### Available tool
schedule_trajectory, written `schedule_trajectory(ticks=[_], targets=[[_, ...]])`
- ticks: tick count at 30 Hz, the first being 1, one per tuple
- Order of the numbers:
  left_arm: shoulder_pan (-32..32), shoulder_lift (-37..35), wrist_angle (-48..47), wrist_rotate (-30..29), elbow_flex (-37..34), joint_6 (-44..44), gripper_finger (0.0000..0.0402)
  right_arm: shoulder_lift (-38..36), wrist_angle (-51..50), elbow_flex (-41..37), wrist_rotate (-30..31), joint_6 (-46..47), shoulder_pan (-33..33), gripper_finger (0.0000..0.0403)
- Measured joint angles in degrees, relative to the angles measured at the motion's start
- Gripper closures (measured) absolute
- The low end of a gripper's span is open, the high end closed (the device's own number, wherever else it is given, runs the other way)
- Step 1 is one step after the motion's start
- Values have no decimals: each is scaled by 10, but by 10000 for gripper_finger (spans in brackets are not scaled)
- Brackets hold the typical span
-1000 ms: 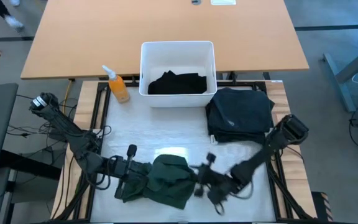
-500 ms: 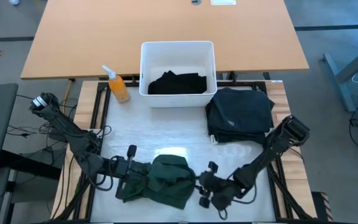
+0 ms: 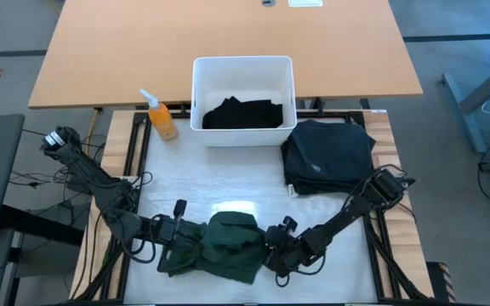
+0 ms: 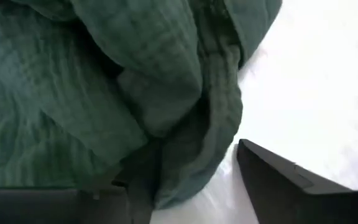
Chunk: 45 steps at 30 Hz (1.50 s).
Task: Fold laundry
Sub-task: Fold the green polo shirt from the white laundry organizer
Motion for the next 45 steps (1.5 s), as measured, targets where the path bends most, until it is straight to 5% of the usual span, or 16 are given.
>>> schedule_trajectory(ticks=[8, 17, 24, 30, 38, 45], targets=[[0, 0, 2, 2, 1, -4, 401, -80, -5, -1, 33, -114, -1, 381], [-15, -3, -8, 8, 139, 135, 401, -343, 23, 31, 72, -448, 1, 385], [-24, -3, -59, -48, 318, 285, 401, -484, 142, 88, 22, -755, 18, 385], [-24, -2, -98, -70, 404, 318, 401, -531, 112, 181, -1, -821, 17, 385], [-24, 0, -104, -99, 478, 353, 401, -505, 80, 342, -4, -891, 17, 385], [-24, 3, -127, -92, 490, 334, 401, -449, -133, 494, -5, -822, 18, 385]])
